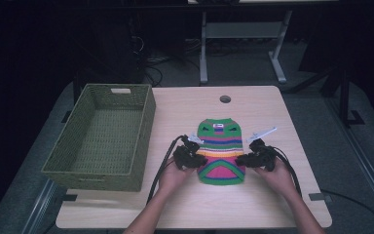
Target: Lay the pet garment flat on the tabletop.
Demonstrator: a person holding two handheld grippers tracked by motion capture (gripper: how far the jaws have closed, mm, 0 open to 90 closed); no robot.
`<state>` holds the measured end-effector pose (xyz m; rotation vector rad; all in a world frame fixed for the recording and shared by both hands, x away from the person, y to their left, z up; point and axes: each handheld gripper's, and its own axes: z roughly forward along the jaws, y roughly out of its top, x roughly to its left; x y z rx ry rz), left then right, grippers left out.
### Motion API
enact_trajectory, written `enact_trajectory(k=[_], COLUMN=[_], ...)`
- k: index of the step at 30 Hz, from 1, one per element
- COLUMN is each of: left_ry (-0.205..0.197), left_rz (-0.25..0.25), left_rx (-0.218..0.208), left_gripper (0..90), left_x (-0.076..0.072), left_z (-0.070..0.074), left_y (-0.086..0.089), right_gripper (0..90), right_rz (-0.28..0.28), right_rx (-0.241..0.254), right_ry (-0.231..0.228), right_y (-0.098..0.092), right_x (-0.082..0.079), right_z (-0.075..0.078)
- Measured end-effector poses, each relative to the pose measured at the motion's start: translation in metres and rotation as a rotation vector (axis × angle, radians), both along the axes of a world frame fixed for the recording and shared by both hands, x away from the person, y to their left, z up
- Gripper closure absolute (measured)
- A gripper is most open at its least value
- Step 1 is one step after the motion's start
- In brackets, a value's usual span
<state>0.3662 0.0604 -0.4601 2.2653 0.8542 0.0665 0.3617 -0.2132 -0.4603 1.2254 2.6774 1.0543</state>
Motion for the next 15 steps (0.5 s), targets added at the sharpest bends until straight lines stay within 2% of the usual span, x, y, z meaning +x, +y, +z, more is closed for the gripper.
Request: enact_trajectory(k=[2, 10, 15], left_ry=[0.000, 0.004, -0.013], left_rz=[0.001, 0.009, 0.013], left_rx=[-0.005, -0.010, 0.004], left_gripper=[75.4, 72.1, 67.1], left_x=[0.0014, 0.0013, -0.0012], left_z=[-0.0005, 0.0000, 0.0039], left_y=[0.0013, 0.0017, 0.0052], right_gripper=[73.4, 70.4, 58.4], right_rz=[-0.009, -0.011, -0.002], right_rx=[0.017, 0.021, 0.019], right_ry=[0.000, 0.002, -0.013], right_y=[-0.0011, -0.0003, 0.0007], right_x=[0.0022, 0.0018, -0.0027], right_z=[-0.0012, -0.0013, 0.0030])
